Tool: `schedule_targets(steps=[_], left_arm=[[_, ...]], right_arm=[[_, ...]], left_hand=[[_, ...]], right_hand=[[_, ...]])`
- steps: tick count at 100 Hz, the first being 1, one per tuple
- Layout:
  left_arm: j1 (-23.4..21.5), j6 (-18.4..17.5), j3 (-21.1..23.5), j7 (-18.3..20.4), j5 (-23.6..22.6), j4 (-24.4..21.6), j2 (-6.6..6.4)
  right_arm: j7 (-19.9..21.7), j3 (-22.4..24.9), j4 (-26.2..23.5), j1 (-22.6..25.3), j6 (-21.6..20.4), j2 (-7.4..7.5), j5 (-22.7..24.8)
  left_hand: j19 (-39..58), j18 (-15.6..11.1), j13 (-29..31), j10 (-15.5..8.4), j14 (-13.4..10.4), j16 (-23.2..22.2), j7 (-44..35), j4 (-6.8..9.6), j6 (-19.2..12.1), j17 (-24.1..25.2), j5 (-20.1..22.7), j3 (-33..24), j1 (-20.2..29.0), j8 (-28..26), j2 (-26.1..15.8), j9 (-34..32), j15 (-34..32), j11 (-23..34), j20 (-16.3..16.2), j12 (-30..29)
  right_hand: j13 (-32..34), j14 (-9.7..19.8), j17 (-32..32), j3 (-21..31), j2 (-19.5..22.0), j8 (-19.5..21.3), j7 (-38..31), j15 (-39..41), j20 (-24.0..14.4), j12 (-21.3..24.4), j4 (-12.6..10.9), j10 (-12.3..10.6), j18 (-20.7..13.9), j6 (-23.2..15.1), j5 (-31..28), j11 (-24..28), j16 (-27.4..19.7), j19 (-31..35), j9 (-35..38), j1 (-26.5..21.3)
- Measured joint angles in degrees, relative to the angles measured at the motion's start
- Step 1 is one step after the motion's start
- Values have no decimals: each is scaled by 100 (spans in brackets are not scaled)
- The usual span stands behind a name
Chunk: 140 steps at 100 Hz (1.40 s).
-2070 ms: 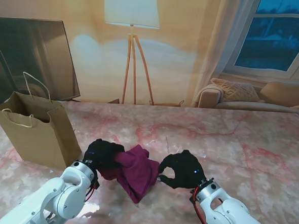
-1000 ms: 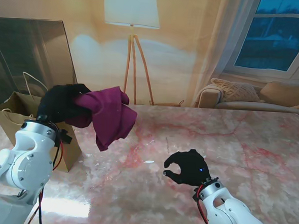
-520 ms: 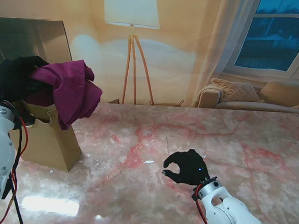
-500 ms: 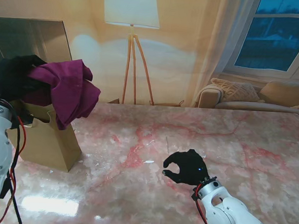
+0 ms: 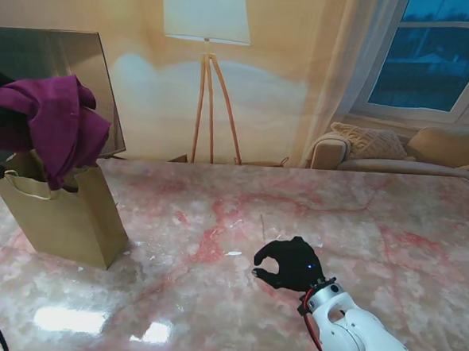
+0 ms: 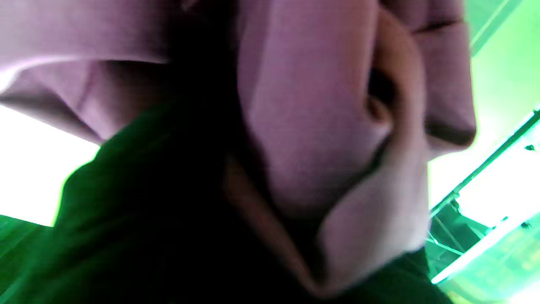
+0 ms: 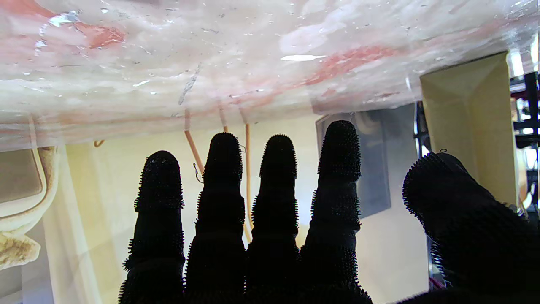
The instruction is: Fold the socks and the shorts into the kraft paper bag
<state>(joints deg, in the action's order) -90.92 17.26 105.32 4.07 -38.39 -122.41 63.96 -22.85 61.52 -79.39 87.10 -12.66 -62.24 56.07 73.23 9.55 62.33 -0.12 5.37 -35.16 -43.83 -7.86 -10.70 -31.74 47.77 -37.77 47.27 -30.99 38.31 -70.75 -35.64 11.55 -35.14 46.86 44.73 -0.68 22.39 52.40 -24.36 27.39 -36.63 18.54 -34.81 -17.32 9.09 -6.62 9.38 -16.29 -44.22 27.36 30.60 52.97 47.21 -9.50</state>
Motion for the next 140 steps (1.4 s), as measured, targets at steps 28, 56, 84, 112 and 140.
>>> schedule_targets(steps=[28,56,84,112,140], left_arm=[[239,-154,19,-157,-599,459,-37],[313,-17,-315,-725,-461,692,-1],[592,-41,-530,-577,-740,901,-3],[591,-302,-370,-299,-1040,1105,-66],[292,-688,-85,181,-1501,1128,-170]], right_arm=[[-11,-97,107,-54,-1,-1,-58],[-5,-178,229,-128,-7,-12,-123],[-44,-350,370,-237,-6,-37,-241],[77,-349,361,-278,-3,-47,-263],[56,-489,435,-399,16,-60,-356]], left_hand=[[0,-1,0,1,1,0,13,0,0,0,1,0,5,-10,-1,0,0,0,0,-20],[0,-4,0,1,1,62,13,0,0,-13,2,0,5,-6,-1,0,0,0,-1,-76],[-25,-5,0,1,1,75,13,0,-20,46,2,0,5,14,-1,0,0,-13,-3,-80],[-33,-7,0,1,1,89,13,0,-40,57,2,0,6,15,-1,0,0,-46,-8,-80],[-93,-8,0,1,1,115,13,0,-43,111,2,0,5,39,-1,0,-1,-50,-11,-83]], right_hand=[[0,0,-2,-1,1,52,0,0,0,0,-122,1,0,0,0,0,0,0,0,0],[0,0,-4,-1,2,53,0,0,0,0,-122,2,0,0,-1,0,0,0,0,0],[0,0,-6,-1,2,53,0,0,0,0,-122,2,0,0,-1,0,0,0,0,0],[0,0,-10,-1,3,54,0,0,0,0,-122,3,0,0,-1,0,0,0,0,0],[0,0,-12,-1,3,54,0,0,0,0,-122,4,0,0,-2,0,0,0,0,0]])
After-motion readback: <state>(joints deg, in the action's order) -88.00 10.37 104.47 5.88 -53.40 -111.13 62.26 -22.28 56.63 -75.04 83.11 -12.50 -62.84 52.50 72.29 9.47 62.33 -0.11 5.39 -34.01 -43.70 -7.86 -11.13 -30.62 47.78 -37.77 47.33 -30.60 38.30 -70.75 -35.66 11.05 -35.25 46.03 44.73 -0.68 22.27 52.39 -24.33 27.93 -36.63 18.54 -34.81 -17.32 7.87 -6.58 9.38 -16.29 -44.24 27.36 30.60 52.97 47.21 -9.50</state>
